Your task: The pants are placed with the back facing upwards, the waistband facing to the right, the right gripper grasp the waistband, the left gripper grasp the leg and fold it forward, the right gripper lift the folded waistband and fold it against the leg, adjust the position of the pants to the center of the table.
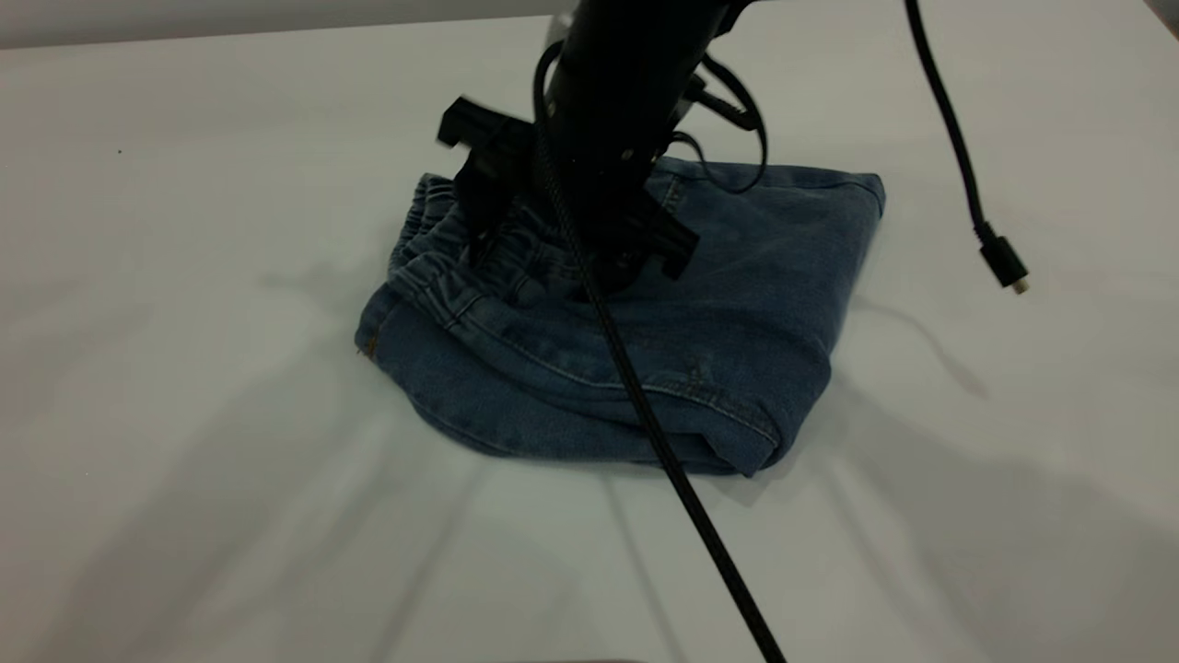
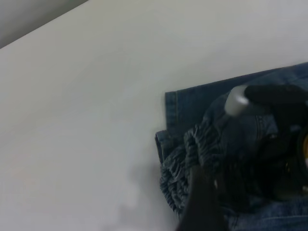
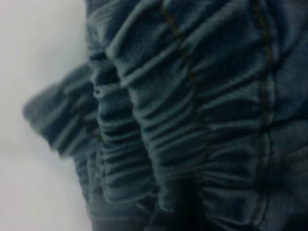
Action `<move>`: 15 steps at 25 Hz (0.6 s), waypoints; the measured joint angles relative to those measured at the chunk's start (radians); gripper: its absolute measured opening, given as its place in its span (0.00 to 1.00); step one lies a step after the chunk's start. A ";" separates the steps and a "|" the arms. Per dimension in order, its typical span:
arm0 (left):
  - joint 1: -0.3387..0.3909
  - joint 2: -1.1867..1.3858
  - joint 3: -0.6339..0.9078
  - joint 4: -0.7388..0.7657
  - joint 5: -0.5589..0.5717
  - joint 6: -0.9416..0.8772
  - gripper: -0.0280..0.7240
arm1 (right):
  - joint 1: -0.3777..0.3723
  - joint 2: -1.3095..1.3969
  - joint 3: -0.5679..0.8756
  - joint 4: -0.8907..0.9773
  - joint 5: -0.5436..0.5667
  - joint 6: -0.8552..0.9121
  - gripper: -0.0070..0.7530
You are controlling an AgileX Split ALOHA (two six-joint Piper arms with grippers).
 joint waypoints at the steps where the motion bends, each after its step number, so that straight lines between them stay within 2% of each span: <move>1: 0.000 0.000 0.000 0.000 0.000 0.001 0.68 | 0.006 0.000 -0.001 -0.001 0.007 -0.022 0.65; 9: 0.000 0.000 0.000 0.000 0.001 0.011 0.68 | 0.069 0.005 -0.008 -0.090 0.113 -0.275 0.62; 15: 0.000 0.000 0.000 0.000 0.001 0.013 0.68 | 0.103 0.005 -0.012 -0.189 0.184 -0.352 0.62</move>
